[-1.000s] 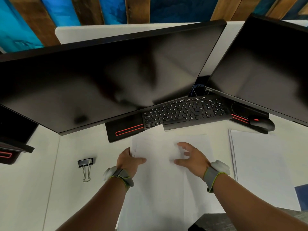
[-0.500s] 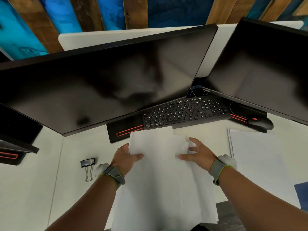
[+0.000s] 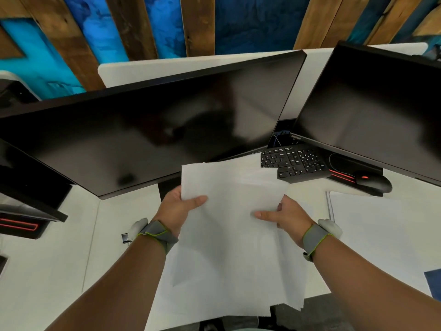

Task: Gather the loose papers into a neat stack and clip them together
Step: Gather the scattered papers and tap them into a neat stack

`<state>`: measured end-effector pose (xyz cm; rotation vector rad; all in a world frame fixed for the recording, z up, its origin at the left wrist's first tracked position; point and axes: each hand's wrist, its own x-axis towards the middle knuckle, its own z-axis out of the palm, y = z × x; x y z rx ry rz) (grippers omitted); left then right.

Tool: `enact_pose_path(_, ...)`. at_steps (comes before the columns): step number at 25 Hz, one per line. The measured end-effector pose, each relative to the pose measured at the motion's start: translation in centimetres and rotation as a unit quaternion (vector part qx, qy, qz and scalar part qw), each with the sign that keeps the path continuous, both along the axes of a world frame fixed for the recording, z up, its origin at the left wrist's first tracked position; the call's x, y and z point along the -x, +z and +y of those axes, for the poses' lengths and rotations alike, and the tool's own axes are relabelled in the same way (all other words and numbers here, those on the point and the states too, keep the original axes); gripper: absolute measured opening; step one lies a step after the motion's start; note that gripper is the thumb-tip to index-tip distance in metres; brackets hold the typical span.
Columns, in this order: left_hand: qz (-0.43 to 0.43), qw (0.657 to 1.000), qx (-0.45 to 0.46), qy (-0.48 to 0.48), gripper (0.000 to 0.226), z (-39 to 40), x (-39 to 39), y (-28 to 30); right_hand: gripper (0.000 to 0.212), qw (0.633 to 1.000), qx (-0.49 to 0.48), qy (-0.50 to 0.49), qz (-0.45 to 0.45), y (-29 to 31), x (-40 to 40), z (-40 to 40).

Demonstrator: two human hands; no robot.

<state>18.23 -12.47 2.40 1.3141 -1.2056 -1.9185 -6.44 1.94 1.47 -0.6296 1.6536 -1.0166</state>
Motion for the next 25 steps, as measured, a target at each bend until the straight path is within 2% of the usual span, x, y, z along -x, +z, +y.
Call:
enact_pose_path(5, 0.078, 0.997, 0.012, -0.014, 0.026, -1.6, 1.5, 4.8, 0.047, 0.996, 0.032, -0.027, -0.081, 2.3, 1.7, -0.6)
enact_pose_path(11, 0.103, 0.993, 0.034, -0.049, 0.027, -2.4, 2.3, 7.8, 0.062, 0.989, 0.117, -0.056, -0.070, 3.8, 0.9, -2.6)
enact_pose_path(16, 0.136, 0.988, 0.041, -0.061, 0.040, -3.6, 1.9, 10.1, 0.076, 0.983, 0.151, -0.090, -0.054, 5.5, 1.5, -3.4)
enact_pose_path(20, 0.161, 0.984, 0.063, -0.046, 0.040, -4.0, 2.0, 11.0, 0.054, 0.988, 0.143, -0.057, 0.010, 6.8, 1.6, -3.8)
enact_pose_path(22, 0.155, 0.984, 0.088, -0.017, 0.034, -3.8, 2.4, 10.9, 0.045, 0.983, 0.159, -0.083, 0.033, 7.4, 1.5, -4.1)
enact_pose_path(25, 0.108, 0.982, 0.153, 0.036, 0.034, -3.5, 3.0, 9.9, 0.039, 0.972, 0.198, -0.129, 0.009, 8.2, 1.6, -4.0)
